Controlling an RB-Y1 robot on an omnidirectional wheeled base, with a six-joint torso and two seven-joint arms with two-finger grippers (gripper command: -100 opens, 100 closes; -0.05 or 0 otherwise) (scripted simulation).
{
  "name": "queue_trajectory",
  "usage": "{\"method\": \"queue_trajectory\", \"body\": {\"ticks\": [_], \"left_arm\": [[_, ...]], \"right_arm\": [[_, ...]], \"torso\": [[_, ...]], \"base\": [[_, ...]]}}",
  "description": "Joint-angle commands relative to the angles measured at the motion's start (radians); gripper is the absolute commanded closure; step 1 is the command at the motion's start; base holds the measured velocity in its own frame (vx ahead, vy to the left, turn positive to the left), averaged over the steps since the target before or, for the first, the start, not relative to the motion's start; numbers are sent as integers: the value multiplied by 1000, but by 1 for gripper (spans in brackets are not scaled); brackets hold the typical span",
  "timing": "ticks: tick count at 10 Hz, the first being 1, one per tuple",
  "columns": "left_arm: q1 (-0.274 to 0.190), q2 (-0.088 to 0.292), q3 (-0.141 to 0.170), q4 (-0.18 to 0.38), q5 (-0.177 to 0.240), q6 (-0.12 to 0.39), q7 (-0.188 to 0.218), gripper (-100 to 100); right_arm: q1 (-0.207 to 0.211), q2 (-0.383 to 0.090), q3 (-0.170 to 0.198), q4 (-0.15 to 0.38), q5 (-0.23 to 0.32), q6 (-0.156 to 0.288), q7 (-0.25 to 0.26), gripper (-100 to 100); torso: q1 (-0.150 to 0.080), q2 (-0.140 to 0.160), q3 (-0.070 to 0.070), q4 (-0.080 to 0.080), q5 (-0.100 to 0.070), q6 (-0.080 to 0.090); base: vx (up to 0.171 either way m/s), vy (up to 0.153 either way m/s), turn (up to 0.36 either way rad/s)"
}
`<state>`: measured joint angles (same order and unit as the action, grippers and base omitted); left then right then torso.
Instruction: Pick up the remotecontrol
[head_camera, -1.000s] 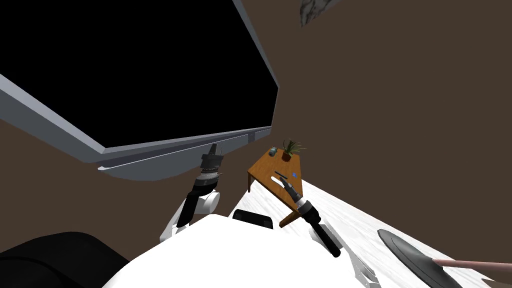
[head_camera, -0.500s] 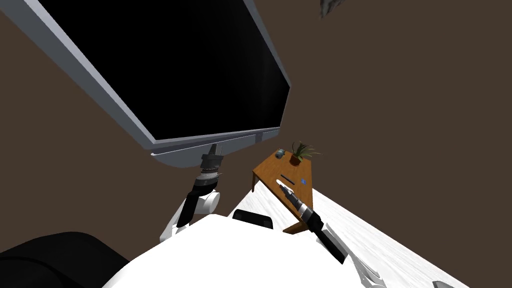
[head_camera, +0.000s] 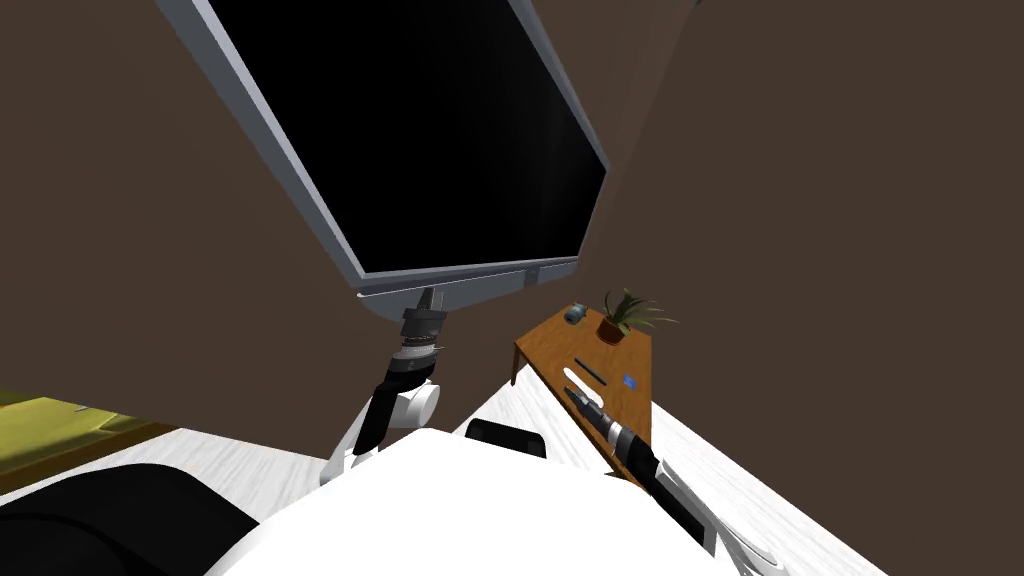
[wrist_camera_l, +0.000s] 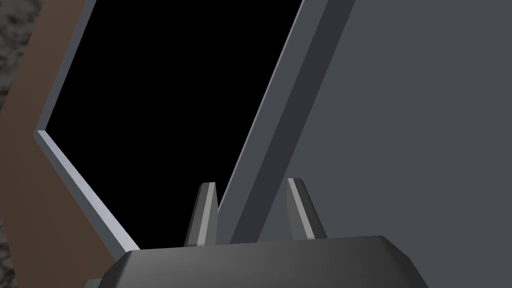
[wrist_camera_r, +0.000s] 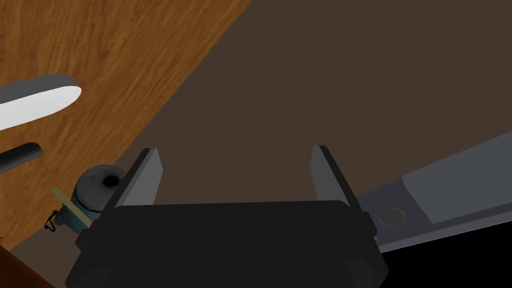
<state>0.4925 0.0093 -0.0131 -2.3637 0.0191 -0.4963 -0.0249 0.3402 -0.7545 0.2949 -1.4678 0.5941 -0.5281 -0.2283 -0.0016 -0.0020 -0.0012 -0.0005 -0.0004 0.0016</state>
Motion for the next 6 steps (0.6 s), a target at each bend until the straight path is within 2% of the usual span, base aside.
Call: {"method": "queue_trajectory", "body": {"ticks": [1,2,3,4,6], "left_arm": [[0,0,0,0,0,0,0,0],[0,0,0,0,0,0,0,0],[0,0,0,0,0,0,0,0],[0,0,0,0,0,0,0,0],[0,0,0,0,0,0,0,0]], "right_arm": [[-1,-48,28,50,31,7,-16,-100],[-1,-48,28,63,31,7,-16,-100],[-3,-84,51,119,57,9,-23,-100],[-3,-84,51,119,57,9,-23,-100],[-6,-146,92,215,106,14,-33,-100]], "torso": [[0,0,0,0,0,0],[0,0,0,0,0,-1],[1,0,0,0,0,0],[1,0,0,0,0,-1],[1,-1,0,0,0,-1]], "base": [[3,-16,325],[3,-18,238],[2,-15,466],[4,-22,214],[8,-17,410]]}}
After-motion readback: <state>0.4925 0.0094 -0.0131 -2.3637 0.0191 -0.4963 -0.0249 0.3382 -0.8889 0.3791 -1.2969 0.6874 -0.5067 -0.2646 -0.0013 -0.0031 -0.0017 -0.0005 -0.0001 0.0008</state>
